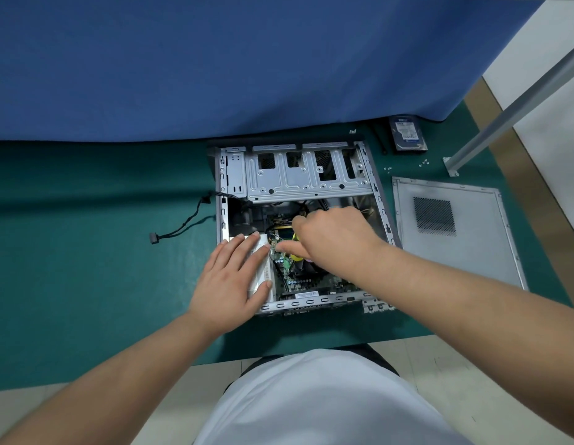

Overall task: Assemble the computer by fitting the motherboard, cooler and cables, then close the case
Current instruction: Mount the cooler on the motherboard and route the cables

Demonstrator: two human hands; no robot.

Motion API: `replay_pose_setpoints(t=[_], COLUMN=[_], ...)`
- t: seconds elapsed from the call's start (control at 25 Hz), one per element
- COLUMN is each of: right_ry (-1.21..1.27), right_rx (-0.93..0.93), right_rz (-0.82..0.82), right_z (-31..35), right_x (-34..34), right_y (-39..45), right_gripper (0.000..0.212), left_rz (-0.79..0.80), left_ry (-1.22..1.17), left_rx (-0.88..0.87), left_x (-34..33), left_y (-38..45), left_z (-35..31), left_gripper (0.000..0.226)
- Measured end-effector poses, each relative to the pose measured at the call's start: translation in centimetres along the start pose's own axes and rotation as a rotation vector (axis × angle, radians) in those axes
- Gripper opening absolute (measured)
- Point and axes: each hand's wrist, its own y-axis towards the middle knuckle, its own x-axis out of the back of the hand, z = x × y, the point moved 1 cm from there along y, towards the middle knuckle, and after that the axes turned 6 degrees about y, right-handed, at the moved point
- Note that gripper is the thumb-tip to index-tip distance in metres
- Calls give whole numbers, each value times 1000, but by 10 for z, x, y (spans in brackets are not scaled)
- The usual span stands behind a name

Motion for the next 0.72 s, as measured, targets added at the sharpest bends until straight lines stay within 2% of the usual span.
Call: replay_pose_setpoints(t=[0.16,0.24,0.32,0.52,0.6,0.72], right_ry=[241,239,183,-37,3,217], right_rx=[202,219,184,-21,-10,134], right_rz=[203,209,125,-31,6,160], right_z=[-20,-20,-13,10,6,-10], right_x=[12,13,11,1,-1,6], right_y=[-1,-5,-7,-5,-2,-6], right_gripper=[36,37,29,54,60,47], left_rz=[21,29,36,29,27,32], left_ry=[24,26,26,37,59,120], left_rx=[9,9,9,9,14,38], left_x=[-1,-1,-1,3,4,4], left_y=[1,0,0,0,0,-1], left_z=[0,0,0,-3,-4,-5], left_gripper=[62,62,62,62,62,60])
